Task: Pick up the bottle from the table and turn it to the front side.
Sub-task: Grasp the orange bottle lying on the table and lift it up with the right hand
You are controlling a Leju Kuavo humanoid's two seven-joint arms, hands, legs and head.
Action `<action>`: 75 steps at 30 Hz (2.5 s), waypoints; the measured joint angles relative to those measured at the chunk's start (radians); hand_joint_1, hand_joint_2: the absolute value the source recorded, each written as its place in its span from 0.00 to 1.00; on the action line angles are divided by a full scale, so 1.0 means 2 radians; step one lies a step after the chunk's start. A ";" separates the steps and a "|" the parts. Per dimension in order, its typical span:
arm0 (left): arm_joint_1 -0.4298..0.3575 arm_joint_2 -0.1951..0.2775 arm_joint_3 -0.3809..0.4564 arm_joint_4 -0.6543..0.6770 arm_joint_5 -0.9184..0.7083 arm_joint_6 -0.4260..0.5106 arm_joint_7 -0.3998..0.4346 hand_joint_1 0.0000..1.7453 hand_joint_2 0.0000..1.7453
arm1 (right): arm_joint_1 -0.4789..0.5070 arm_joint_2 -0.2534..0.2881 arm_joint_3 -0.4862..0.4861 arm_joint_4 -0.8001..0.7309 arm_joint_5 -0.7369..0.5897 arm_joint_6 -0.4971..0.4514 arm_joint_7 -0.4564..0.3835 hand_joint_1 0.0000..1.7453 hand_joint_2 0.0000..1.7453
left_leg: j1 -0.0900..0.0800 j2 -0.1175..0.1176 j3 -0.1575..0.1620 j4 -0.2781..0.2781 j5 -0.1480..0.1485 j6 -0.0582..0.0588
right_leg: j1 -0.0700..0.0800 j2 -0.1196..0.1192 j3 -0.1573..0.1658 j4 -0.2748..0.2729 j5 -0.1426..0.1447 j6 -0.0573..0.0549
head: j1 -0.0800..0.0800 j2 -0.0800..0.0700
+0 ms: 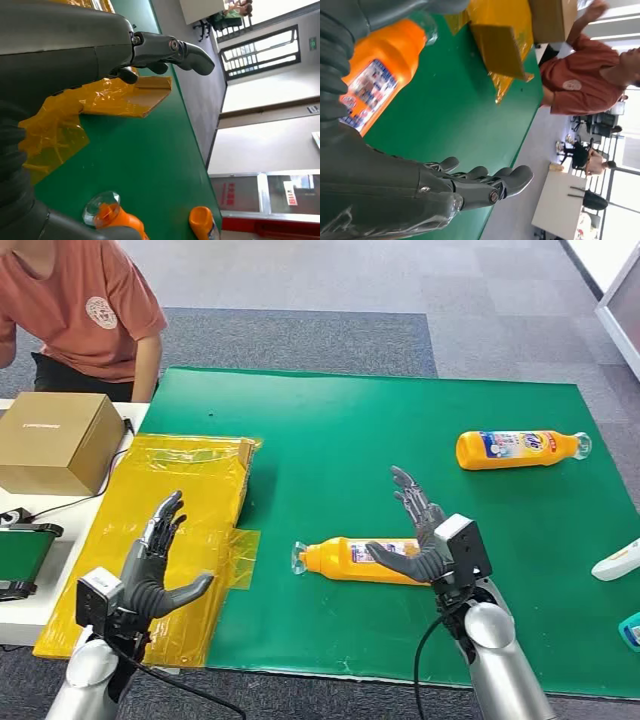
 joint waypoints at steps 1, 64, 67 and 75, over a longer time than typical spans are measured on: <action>0.001 0.001 0.001 0.000 0.003 -0.004 -0.001 0.00 1.00 | 0.001 -0.001 -0.002 0.000 0.003 0.000 0.000 0.00 1.00 | 0.000 0.000 0.000 0.000 0.000 0.000 | 0.000 0.000 0.000 0.000 0.000 0.000 | 0.000 0.000; -0.011 -0.010 0.007 -0.026 0.033 -0.075 0.016 0.00 1.00 | -0.225 -0.039 0.215 0.311 0.423 0.110 0.029 1.00 1.00 | 0.000 0.001 0.003 0.000 0.002 0.001 | 0.000 0.000 0.002 0.000 0.002 0.000 | 0.000 0.000; -0.010 -0.010 0.005 -0.026 0.035 -0.075 0.011 0.00 1.00 | -0.213 -0.049 0.207 0.292 0.307 0.132 -0.012 1.00 1.00 | 0.000 0.001 0.003 0.000 0.002 0.001 | 0.000 0.000 0.002 0.000 0.002 0.000 | 0.000 0.000; -0.005 -0.008 0.002 -0.030 0.041 -0.055 0.005 0.00 1.00 | -0.090 -0.058 0.122 0.111 0.015 0.142 -0.076 1.00 1.00 | 0.000 0.000 0.000 0.000 0.002 0.000 | 0.000 0.000 0.000 0.000 0.002 0.000 | 0.000 0.000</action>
